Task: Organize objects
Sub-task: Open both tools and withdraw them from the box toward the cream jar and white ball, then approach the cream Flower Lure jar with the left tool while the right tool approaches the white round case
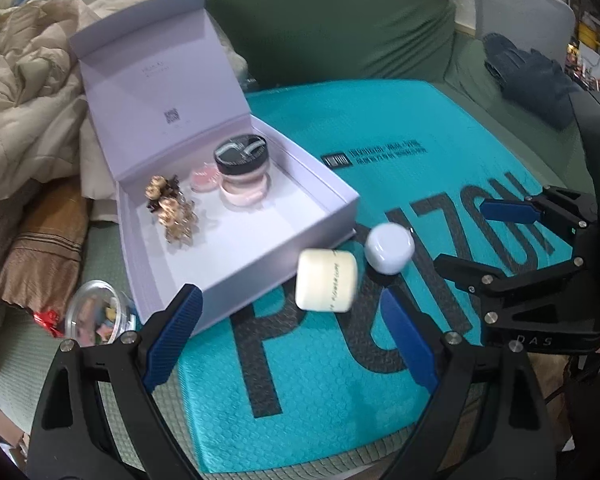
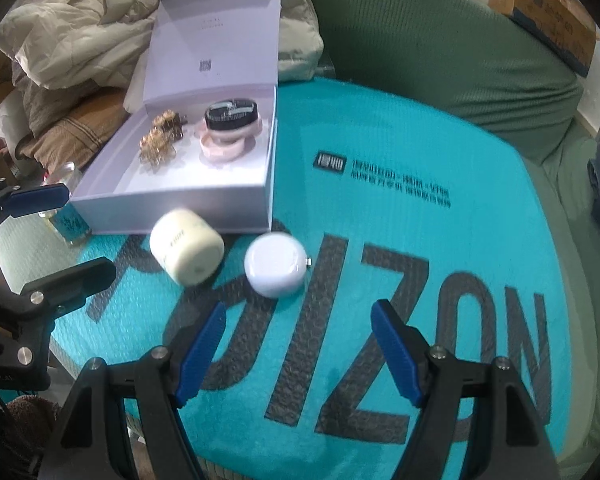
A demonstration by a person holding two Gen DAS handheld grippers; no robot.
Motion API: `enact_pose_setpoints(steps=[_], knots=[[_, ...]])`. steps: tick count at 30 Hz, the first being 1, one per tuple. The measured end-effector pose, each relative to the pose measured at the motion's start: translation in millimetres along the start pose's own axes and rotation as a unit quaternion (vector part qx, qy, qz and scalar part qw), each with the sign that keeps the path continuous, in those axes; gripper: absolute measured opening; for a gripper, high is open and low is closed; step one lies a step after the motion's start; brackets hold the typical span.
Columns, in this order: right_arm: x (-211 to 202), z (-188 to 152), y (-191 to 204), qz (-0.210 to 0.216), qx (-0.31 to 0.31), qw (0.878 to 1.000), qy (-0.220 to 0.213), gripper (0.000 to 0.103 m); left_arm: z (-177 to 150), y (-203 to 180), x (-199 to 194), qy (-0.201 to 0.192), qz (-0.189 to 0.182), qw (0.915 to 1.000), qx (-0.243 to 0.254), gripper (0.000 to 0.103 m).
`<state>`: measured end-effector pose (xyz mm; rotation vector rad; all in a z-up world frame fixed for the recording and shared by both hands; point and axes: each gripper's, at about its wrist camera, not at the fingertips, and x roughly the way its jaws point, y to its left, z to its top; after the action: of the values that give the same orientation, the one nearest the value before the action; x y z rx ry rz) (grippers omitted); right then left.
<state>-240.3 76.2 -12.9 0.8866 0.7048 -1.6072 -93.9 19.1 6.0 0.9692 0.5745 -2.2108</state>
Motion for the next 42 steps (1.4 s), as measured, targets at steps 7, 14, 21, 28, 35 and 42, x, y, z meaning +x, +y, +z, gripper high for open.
enact_pose_setpoints(steps=[7,14,21,28,35,42], knots=[[12.5,-17.6,-3.7,-0.007,0.023,0.999,0.027,0.076,-15.6,-9.6,20.2,0.029,-0.011,0.9995,0.008,0.09],[21.8,-28.6,-3.1,-0.021,0.041,0.998,0.04,0.076,-26.2,-12.9,38.9,0.052,-0.023,0.9983,0.007,0.09],[34.0,-25.4,-4.6,-0.008,0.051,0.998,0.047,0.076,-31.8,-12.8,60.7,0.069,-0.029,0.9972,0.005,0.09],[40.9,-13.0,-9.5,0.0,0.049,0.998,0.041,0.076,-30.1,-7.9,79.6,0.081,-0.034,0.9962,0.002,0.09],[52.9,3.2,-9.8,0.009,0.033,0.999,0.033,0.076,-24.9,-5.4,93.2,0.084,-0.038,0.9957,0.004,0.09],[71.9,14.1,-10.7,0.035,0.04,0.998,0.036,0.076,-20.7,1.0,107.8,0.09,-0.037,0.9952,0.001,0.09]])
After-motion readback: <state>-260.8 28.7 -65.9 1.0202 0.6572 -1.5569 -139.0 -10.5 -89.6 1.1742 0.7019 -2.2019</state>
